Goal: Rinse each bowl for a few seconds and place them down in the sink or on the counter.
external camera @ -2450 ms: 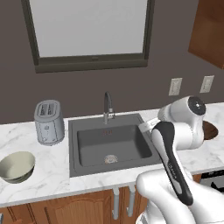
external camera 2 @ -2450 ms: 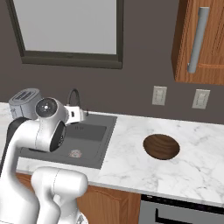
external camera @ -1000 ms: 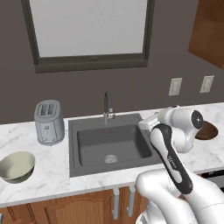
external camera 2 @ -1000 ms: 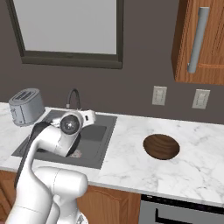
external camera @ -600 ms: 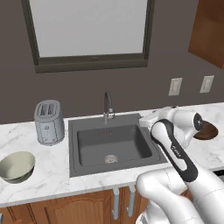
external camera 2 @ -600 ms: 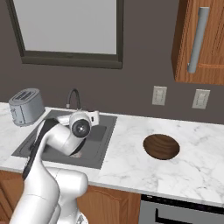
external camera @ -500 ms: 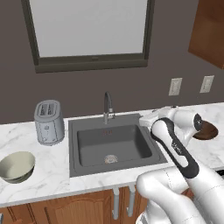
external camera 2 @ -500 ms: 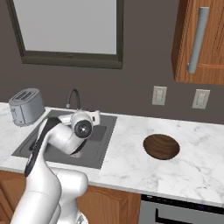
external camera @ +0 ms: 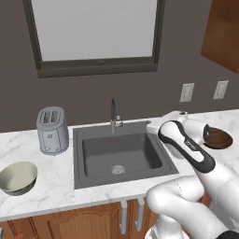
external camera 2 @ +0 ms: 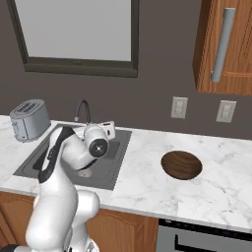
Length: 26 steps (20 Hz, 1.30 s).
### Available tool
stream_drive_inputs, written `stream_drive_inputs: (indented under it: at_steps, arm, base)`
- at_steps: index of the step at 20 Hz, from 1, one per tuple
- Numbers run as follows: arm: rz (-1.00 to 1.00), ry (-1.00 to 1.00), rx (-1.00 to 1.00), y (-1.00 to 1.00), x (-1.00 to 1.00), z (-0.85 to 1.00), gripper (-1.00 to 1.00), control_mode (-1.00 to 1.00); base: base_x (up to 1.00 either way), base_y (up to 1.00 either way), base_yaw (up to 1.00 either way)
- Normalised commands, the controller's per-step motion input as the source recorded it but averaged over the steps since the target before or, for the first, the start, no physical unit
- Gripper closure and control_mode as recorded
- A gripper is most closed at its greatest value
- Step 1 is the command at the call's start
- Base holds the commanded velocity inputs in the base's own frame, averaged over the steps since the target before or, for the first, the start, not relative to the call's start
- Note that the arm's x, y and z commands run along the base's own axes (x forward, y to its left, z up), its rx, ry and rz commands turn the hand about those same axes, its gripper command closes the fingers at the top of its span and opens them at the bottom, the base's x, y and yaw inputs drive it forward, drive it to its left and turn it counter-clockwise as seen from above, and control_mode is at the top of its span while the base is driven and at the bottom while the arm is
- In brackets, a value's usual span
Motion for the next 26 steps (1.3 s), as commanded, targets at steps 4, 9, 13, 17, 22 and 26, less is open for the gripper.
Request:
stream_drive_inputs:
  at_steps: [4,9,13,17,22,26]
  arm:
    - [0.00,-0.13,0.00,0.11,0.27,-0.13,-1.00,-1.00]
    - [0.00,-0.07,0.00,0.05,0.27,-0.12,-1.00,-1.00]
    - [0.01,-0.01,0.03,0.00,0.24,-0.13,-1.00,-1.00]
    - [0.02,0.00,0.06,0.00,0.25,-0.18,-1.00,-1.00]
    - [0.03,0.00,0.04,0.00,0.22,-0.14,-1.00,-1.00]
    - [0.04,0.00,0.02,0.00,0.06,-0.07,-1.00,-1.00]
  base:
    - [0.00,0.00,0.00]
    - [0.00,0.00,0.00]
    - [0.00,0.00,0.00]
    - [0.00,0.00,0.00]
    - [0.00,0.00,0.00]
    - [0.00,0.00,0.00]
